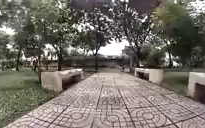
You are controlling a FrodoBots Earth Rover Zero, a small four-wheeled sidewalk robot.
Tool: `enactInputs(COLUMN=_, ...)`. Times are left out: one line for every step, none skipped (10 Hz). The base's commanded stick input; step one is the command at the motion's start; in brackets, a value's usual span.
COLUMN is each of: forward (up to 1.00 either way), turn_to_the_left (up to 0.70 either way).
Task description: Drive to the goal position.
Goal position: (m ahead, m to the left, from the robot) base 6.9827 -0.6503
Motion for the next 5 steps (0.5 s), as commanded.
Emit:
enactInputs(forward=1.00, turn_to_the_left=-0.20)
enactInputs(forward=1.00, turn_to_the_left=-0.07)
enactInputs(forward=1.00, turn_to_the_left=0.00)
enactInputs(forward=1.00, turn_to_the_left=0.00)
enactInputs(forward=1.00, turn_to_the_left=0.00)
